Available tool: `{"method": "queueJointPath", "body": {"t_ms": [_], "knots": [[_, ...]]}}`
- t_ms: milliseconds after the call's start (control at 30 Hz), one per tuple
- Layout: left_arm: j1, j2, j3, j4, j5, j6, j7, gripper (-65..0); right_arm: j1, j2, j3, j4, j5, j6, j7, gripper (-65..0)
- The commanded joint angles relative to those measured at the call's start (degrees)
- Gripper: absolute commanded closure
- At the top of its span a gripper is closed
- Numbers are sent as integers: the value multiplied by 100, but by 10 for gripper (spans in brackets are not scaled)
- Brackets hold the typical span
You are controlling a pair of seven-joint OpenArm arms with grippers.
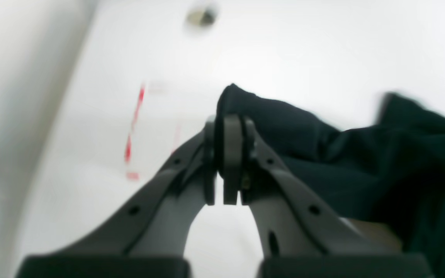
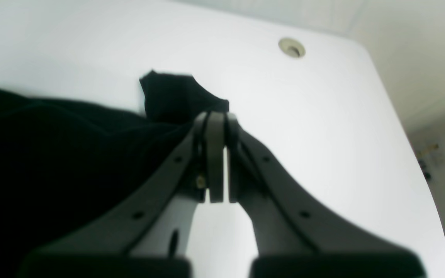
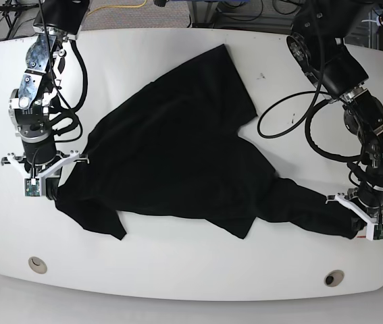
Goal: Fold the T-shirt properly
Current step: 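Pull the shirt with both grippers, dragging it across the table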
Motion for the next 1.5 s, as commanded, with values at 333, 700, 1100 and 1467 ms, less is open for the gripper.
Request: {"method": "queueJointPath", "body": {"t_ms": [333,700,1100,1467], "knots": [[-613,54,381,1530,-7,35,537,0,1254,552,12,-480,-13,255,170,0],[-1624,37,381,1662,-7,53,959,0,2327,965,3,-867,-13,493,170,0],[-2388,37,627,1662,20,61,1223,0,3470,1466,-691,-1333,-13,528,170,0],[-1817,-34,460,1732,2,53,1249,0,3065,1194,-674,-1254,13,528,170,0]]}}
